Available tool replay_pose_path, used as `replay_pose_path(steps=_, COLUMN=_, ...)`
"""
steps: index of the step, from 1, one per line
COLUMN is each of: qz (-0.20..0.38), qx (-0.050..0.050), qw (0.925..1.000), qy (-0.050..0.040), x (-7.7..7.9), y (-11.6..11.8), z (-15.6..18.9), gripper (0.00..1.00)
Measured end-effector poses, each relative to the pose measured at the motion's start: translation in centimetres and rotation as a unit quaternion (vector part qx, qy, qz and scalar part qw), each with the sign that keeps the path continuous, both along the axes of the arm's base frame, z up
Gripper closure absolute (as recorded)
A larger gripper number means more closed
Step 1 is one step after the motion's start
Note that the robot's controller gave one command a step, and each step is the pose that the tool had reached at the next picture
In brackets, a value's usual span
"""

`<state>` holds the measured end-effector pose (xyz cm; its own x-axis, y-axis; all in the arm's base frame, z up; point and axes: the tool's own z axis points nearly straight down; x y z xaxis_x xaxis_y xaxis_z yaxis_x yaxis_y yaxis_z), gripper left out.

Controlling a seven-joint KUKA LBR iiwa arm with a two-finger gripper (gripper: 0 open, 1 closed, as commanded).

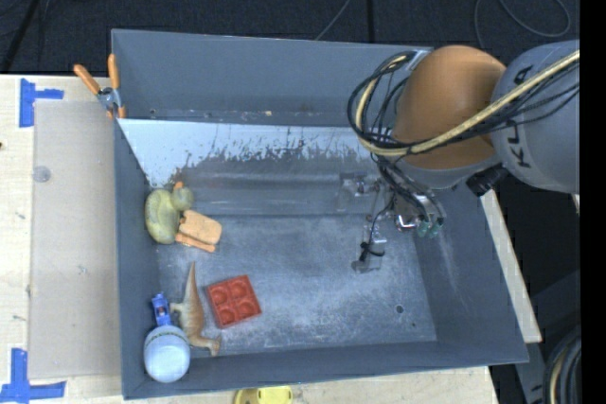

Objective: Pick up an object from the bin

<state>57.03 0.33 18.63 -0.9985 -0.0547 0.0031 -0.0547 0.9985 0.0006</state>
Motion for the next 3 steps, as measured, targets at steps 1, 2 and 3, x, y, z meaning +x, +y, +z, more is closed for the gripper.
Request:
replay_pose_path(steps=1, qz=0.003, qx=0.001, qw=1.0, qy=0.006, x=-0.6, y=0.0, z=1.9, gripper=0.0)
replay_pose_path(steps=2, qz=0.033, qx=-0.001, qw=0.9994, qy=-0.0101, x=-0.3, y=1.2, z=2.6, gripper=0.0)
replay_pose_path(steps=3, qz=0.028, qx=0.001, qw=0.9996, qy=0.0035, x=-2.9, y=3.5, z=-2.3, gripper=0.0)
